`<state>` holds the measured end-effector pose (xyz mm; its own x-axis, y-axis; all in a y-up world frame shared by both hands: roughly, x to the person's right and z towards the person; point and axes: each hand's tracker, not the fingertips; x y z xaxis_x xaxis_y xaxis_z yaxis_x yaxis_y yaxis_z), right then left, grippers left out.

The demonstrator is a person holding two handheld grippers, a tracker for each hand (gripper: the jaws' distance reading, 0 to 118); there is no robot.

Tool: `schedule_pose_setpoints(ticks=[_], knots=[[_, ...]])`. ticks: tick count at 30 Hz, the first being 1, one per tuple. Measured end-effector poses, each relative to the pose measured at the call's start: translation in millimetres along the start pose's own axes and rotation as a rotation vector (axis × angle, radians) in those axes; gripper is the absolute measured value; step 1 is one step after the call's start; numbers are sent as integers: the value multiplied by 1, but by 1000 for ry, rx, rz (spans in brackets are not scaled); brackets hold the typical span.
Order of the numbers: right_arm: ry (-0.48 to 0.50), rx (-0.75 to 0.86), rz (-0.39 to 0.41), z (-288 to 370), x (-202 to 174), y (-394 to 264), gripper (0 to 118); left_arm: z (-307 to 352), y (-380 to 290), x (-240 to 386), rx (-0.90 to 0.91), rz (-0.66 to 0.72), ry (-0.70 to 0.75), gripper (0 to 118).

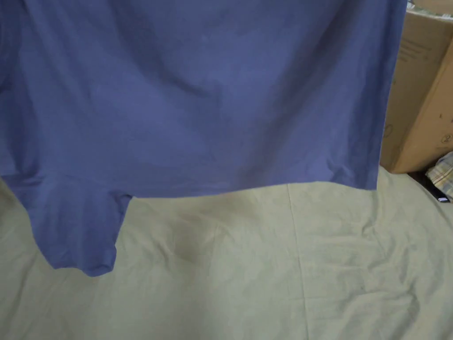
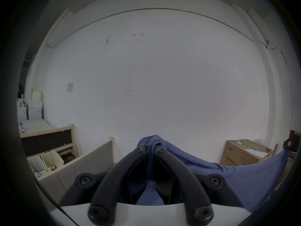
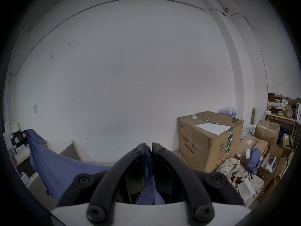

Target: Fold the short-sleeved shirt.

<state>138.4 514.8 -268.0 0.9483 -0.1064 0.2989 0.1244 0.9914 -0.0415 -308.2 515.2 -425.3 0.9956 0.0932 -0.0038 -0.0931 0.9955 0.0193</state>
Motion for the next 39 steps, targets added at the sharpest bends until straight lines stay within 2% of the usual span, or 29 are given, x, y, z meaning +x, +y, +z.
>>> schedule_pose_setpoints(ticks=[2, 3, 4, 6, 8, 13, 17, 23, 29, 32, 39], knots=[[-19, 13, -1, -2, 0, -2, 6, -24, -1, 10, 8, -9, 20, 5], [-29, 30, -3, -60, -32, 15, 6, -35, -1, 13, 11, -10, 29, 5], [-40, 37, 2, -70, -37, 16, 6, -47, -3, 16, 21, -1, 39, 5], [-52, 50, -1, -85, -44, 16, 6, -67, -8, 23, 39, 14, 57, 5], [-39, 16, 30, -120, -51, 14, 6, -92, -14, 30, 48, 18, 74, 5], [-96, 35, 41, -172, -64, -4, 6, -143, -38, 40, 94, 77, 91, 5], [-121, 27, 63, -211, -68, -34, 6, -170, -69, 50, 164, 27, 117, 5], [-146, -97, 47, -273, -61, -110, 6, -212, -145, 59, 48, -93, 117, 5], [-148, -299, 10, -312, -39, -222, 6, -232, -265, 46, -149, -175, 90, 5], [-154, -407, -36, -310, -26, -284, 6, -229, -328, 35, -296, -216, 72, 5], [-124, -589, -16, -265, -6, -401, 6, -166, -429, -4, -482, -178, 46, 5]])
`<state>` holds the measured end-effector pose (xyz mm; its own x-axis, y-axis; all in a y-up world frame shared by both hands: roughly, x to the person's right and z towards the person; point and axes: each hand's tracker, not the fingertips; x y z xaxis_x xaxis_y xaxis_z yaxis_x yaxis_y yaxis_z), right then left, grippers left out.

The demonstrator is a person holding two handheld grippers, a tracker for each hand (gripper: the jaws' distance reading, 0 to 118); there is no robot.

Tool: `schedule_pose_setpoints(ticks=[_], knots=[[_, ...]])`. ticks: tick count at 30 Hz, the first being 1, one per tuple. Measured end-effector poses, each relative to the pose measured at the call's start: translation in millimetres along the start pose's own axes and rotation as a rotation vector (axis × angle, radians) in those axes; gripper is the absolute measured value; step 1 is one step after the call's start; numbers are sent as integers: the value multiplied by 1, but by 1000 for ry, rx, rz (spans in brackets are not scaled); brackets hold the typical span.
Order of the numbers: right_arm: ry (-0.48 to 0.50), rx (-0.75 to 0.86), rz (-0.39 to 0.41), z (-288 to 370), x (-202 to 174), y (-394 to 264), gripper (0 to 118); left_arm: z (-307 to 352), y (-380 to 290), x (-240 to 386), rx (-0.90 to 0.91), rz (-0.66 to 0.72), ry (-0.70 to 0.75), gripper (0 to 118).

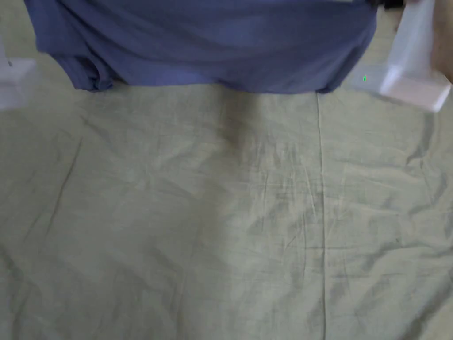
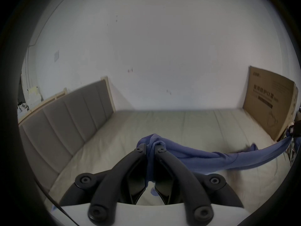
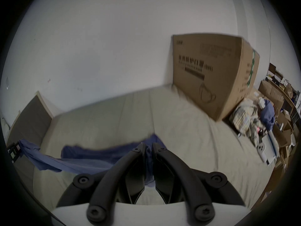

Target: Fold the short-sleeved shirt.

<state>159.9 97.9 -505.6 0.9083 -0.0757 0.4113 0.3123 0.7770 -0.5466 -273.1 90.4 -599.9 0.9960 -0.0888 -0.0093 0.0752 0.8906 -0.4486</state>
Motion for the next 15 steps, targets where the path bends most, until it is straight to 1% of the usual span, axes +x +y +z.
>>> schedule_pose_setpoints(ticks=[3, 4, 9, 10, 15], knots=[[38, -76, 21, 7, 12, -56, 6, 21, -49, -13, -69, -7, -17, 5], [41, -112, 37, -3, 21, -65, 6, 31, -66, -19, -93, -18, -41, 5], [75, -197, 66, 25, 52, -148, 6, 92, -145, -35, -166, -42, -80, 5], [75, -200, 62, 34, 61, -164, 6, 114, -162, -39, -182, -40, -87, 5], [77, -220, 78, 81, 91, -221, 6, 176, -221, -44, -245, -72, -91, 5]])
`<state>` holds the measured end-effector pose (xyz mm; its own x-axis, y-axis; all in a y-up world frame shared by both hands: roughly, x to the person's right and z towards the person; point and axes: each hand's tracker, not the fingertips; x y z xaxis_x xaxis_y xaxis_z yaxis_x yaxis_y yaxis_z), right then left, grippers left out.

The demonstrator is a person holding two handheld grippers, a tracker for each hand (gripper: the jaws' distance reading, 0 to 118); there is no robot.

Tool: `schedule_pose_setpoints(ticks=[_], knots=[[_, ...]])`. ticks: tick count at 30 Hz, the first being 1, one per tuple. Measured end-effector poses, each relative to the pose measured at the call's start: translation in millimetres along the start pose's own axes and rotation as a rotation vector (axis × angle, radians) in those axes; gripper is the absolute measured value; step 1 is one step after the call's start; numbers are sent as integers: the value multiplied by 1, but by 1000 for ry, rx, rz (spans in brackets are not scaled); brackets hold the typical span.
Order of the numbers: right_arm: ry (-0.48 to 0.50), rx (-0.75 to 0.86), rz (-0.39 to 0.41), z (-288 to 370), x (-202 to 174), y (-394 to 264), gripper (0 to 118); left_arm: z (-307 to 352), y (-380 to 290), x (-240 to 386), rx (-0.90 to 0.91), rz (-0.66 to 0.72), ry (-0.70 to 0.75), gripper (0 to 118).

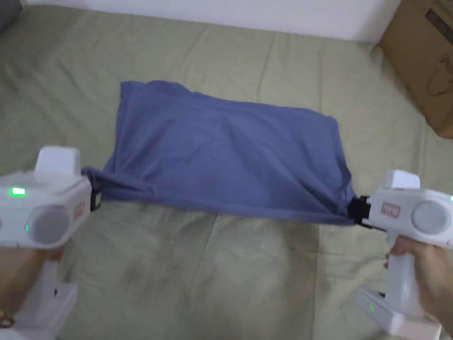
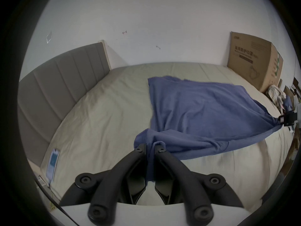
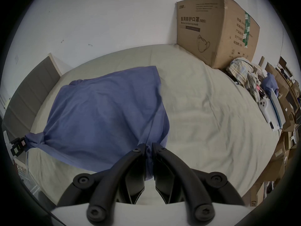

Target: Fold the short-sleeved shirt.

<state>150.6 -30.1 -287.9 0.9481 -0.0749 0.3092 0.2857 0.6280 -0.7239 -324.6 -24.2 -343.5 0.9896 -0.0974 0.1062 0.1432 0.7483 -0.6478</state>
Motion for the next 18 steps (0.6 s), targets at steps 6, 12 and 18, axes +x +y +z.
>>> schedule_pose_setpoints(ticks=[6, 12, 18], knots=[[8, 32, -76, 51, 20, -70, 6, 60, -59, 3, -67, 48, -19, 5], [12, 25, -50, 80, 38, -118, 6, 92, -102, -3, -142, 148, -1, 5], [34, 3, -87, 87, 47, -151, 19, 104, -121, -2, -160, 142, 15, 50]])
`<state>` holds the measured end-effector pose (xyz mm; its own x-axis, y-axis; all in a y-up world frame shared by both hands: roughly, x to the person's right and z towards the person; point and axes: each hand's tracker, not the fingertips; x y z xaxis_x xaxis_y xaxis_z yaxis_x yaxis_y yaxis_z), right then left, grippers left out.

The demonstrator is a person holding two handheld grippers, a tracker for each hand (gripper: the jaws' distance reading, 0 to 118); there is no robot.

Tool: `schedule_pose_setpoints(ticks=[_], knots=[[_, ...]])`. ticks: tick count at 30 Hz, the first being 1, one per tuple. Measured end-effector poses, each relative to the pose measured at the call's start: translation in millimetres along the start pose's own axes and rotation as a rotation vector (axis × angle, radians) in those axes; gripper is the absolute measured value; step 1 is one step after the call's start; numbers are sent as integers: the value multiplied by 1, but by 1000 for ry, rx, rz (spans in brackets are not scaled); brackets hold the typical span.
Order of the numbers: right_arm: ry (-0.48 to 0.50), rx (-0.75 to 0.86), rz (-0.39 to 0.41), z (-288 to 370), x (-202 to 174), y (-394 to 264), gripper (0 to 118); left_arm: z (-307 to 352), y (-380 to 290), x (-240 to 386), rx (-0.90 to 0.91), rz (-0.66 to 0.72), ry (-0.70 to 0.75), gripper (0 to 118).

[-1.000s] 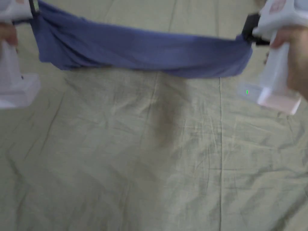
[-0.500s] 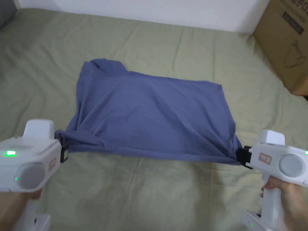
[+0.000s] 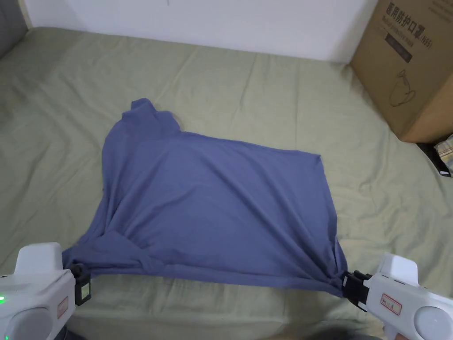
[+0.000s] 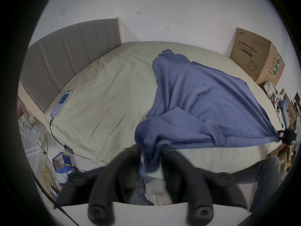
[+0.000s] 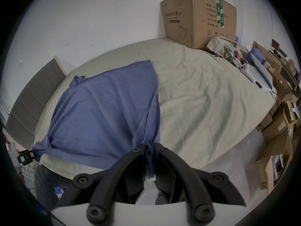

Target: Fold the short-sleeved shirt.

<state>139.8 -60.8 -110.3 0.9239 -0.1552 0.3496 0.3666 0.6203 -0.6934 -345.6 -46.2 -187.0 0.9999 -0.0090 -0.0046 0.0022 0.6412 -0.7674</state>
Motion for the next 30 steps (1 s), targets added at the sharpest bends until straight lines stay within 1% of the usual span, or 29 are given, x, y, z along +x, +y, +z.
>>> schedule_pose_setpoints(ticks=[1, 2, 3, 4, 5, 8, 9, 11, 14, 16, 18, 19, 20, 21, 22, 23, 24, 25, 26, 27, 30], knots=[[-22, -1, 23, 3, -2, -1, 38, 3, -1, -1, 6, 25, 6, 74], [-45, 6, 64, 7, -2, 0, 66, 6, -1, -6, 15, 45, -3, 93], [-62, 18, 105, 13, -2, 1, 99, 10, 0, -10, 26, 56, -6, 111], [-68, 28, 141, 20, -2, 3, 110, 16, 3, -13, 51, 70, 2, 118], [-89, 46, 171, 28, -3, 6, 113, 22, 6, -15, 86, 77, 2, 118], [-126, 178, 260, 65, -19, 19, 113, 44, 26, -23, 216, 114, -92, 118], [-139, 211, 286, 75, -25, 24, 113, 50, 33, -18, 251, 112, -94, 118], [-132, 308, 324, 88, -33, 32, 113, 65, 48, -11, 355, 93, -111, 118], [-98, 450, 311, 113, -52, 40, 113, 86, 62, 7, 518, 56, -117, 118], [-70, 525, 281, 123, -63, 42, 113, 99, 66, 18, 625, 17, -105, 118], [-46, 577, 250, 129, -73, 40, 113, 105, 64, 31, 680, -40, -81, 117], [-24, 598, 241, 132, -79, 41, 113, 108, 63, 35, 699, -71, -74, 113], [-12, 614, 231, 133, -82, 40, 112, 110, 62, 39, 709, -91, -68, 106], [-12, 619, 230, 133, -85, 38, 109, 110, 59, 43, 716, -103, -68, 86], [-8, 627, 230, 132, -88, 37, 102, 111, 58, 45, 713, -103, -70, 68], [-9, 639, 227, 134, -91, 36, 89, 111, 57, 46, 709, -106, -73, 49], [-15, 649, 220, 134, -93, 34, 58, 110, 57, 47, 701, -104, -85, 31], [-16, 651, 212, 134, -95, 34, 31, 108, 56, 47, 694, -96, -101, 19], [-16, 651, 203, 134, -97, 34, 10, 106, 55, 47, 688, -85, -110, 9], [-15, 650, 193, 134, -97, 35, 3, 105, 54, 48, 677, -75, -109, 1], [6, 641, 178, 134, -98, 35, 0, 100, 54, 48, 642, -80, -119, 0]])
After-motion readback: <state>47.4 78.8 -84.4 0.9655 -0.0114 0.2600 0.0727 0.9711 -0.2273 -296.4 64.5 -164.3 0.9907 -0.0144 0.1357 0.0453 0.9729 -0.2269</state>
